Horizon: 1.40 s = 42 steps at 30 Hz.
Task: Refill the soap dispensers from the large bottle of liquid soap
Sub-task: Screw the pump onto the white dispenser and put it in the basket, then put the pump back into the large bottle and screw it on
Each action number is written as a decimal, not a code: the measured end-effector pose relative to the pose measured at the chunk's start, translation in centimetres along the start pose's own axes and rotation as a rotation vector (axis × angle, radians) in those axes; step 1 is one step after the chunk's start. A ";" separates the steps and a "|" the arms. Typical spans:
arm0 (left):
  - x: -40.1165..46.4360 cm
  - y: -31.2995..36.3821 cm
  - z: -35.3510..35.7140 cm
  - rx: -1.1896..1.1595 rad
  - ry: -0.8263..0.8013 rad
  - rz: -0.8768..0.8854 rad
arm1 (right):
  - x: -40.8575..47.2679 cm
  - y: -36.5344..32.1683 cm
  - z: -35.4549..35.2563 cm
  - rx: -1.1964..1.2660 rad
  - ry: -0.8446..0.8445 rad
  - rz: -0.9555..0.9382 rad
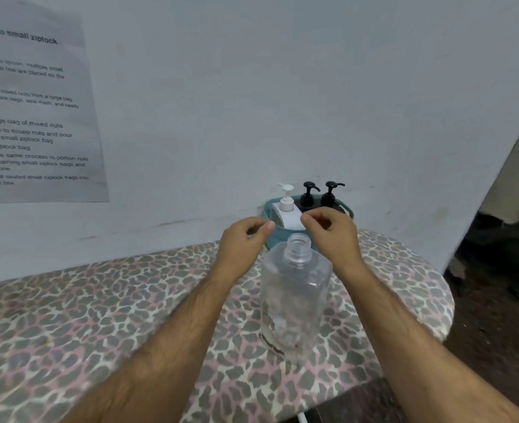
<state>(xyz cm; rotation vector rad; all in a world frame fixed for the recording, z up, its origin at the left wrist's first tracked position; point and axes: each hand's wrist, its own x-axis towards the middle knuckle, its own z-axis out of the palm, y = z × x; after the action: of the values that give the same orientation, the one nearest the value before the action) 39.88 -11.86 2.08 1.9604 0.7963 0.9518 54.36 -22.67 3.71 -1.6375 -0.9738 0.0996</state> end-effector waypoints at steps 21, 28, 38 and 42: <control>-14.7 2.6 -3.1 -0.402 -0.195 -0.160 | -15.4 -2.7 -2.2 0.141 -0.278 0.091; -16.5 2.5 -9.4 -0.362 -0.030 -0.150 | -15.9 -6.6 2.6 0.265 -0.323 0.030; -20.3 -0.7 -23.0 -0.270 0.267 -0.180 | -18.4 -14.0 15.7 0.380 -0.562 -0.006; -21.7 -2.7 -26.7 -0.211 0.305 -0.207 | -19.4 -15.7 19.6 0.418 -0.664 0.008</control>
<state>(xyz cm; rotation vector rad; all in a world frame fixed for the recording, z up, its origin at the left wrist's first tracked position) 5.86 -17.48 3.24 1.5396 1.0031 1.1727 22.79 -19.95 2.35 -1.2281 -1.3309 0.8384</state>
